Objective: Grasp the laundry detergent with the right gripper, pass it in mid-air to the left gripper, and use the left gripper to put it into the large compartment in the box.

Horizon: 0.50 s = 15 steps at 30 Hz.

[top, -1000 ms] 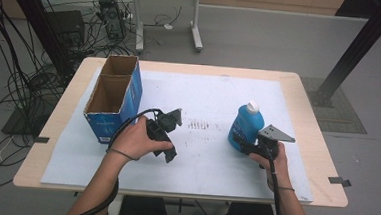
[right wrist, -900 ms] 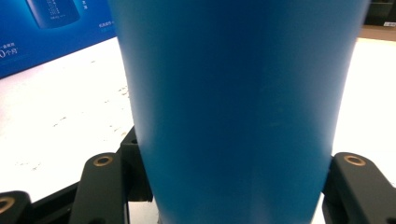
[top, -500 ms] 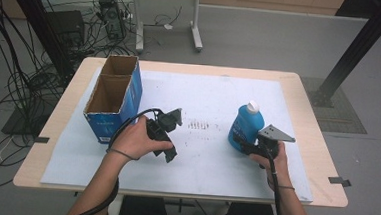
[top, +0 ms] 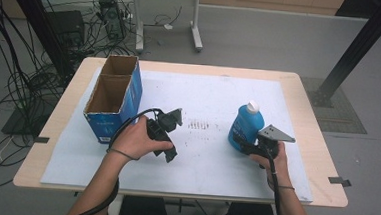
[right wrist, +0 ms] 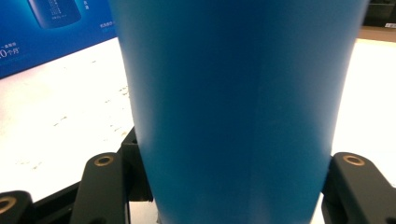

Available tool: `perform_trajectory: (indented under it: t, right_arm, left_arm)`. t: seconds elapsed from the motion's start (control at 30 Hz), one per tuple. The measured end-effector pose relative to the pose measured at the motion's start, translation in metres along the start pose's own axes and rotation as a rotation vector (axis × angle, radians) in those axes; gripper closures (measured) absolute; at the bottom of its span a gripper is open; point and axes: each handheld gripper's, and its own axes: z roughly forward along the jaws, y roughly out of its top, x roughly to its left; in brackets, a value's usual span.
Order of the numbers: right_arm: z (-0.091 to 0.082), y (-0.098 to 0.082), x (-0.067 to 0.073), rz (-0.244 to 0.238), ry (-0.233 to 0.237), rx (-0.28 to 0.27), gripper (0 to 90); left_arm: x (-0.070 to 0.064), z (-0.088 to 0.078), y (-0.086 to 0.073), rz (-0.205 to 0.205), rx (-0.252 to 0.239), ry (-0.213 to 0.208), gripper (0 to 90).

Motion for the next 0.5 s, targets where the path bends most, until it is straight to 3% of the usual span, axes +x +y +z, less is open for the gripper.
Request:
perform_trajectory:
  t: [0.5]
  right_arm:
    - [0.0, -0.0004, 0.0, -0.009, 0.0, -0.005, 40.1]
  left_arm:
    - [-0.001, -0.0005, 0.001, -0.002, -0.008, -0.007, 7.4]
